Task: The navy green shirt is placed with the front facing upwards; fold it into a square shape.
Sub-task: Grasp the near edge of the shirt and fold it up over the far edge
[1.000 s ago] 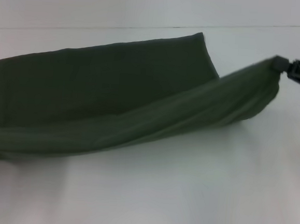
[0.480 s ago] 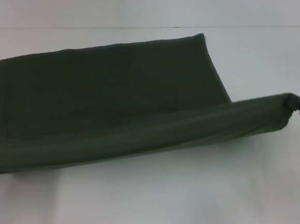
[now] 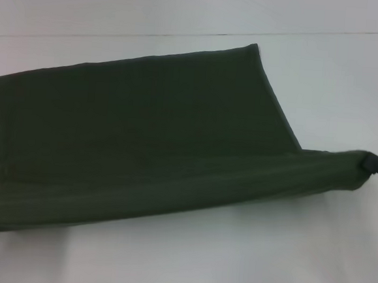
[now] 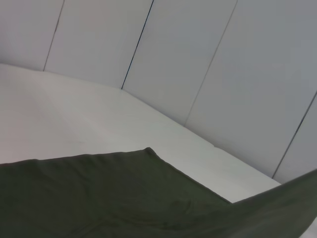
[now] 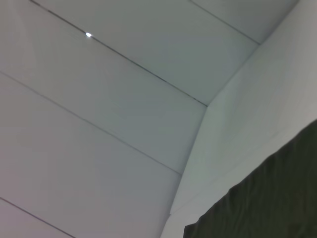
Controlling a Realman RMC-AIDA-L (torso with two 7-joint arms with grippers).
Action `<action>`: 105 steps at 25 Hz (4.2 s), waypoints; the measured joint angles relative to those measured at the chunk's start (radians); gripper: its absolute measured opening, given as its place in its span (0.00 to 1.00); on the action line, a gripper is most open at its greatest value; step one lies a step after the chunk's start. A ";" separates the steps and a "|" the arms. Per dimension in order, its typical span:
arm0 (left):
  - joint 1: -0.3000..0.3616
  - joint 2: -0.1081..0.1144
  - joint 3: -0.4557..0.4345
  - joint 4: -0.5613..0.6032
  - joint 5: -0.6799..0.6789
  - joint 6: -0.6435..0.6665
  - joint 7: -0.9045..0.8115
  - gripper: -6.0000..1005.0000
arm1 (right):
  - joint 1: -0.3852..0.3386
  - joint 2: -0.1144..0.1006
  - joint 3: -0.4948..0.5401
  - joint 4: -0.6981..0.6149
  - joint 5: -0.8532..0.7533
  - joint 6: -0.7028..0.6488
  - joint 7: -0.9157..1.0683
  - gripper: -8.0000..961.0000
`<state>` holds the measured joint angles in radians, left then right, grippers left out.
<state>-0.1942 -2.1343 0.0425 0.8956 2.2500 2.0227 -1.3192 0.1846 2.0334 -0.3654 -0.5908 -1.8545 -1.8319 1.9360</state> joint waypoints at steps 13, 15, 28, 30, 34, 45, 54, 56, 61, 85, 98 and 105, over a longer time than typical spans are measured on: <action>-0.078 0.025 0.005 -0.026 0.000 -0.030 -0.046 0.03 | 0.035 -0.012 0.023 0.019 0.000 0.016 0.007 0.04; -0.080 0.028 0.003 -0.024 -0.002 -0.028 -0.053 0.03 | 0.033 -0.012 0.026 0.019 0.000 0.017 0.005 0.04; -0.168 0.059 -0.023 -0.068 -0.043 -0.134 -0.095 0.03 | 0.134 -0.038 0.068 0.013 0.003 0.102 0.037 0.04; -0.200 0.069 -0.021 -0.083 -0.044 -0.170 -0.106 0.03 | 0.159 -0.046 0.068 0.012 0.003 0.131 0.051 0.04; -0.258 0.094 -0.017 -0.126 -0.044 -0.231 -0.117 0.03 | 0.212 -0.065 0.067 0.011 0.004 0.192 0.082 0.04; -0.370 0.113 0.084 -0.178 -0.047 -0.471 -0.152 0.03 | 0.344 -0.076 0.008 0.009 0.001 0.367 0.122 0.04; -0.453 0.124 0.138 -0.236 -0.049 -0.668 -0.154 0.03 | 0.405 -0.072 -0.101 0.010 0.000 0.566 0.136 0.03; -0.467 0.125 0.150 -0.250 -0.049 -0.707 -0.153 0.04 | 0.415 -0.069 -0.111 0.013 0.000 0.605 0.137 0.03; -0.503 0.122 0.201 -0.289 -0.049 -0.845 -0.148 0.04 | 0.442 -0.058 -0.174 0.020 0.000 0.721 0.150 0.03; -0.565 0.046 0.273 -0.358 -0.158 -1.192 -0.035 0.06 | 0.542 0.021 -0.271 0.037 0.008 1.042 0.152 0.06; -0.565 0.039 0.273 -0.382 -0.190 -1.270 0.015 0.07 | 0.549 0.026 -0.271 0.054 0.009 1.086 0.150 0.12; -0.568 0.011 0.274 -0.380 -0.206 -1.326 0.047 0.08 | 0.561 0.029 -0.271 0.071 0.009 1.102 0.119 0.15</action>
<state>-0.7626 -2.1237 0.3161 0.5156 2.0442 0.6967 -1.2722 0.7456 2.0625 -0.6366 -0.5197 -1.8452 -0.7299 2.0549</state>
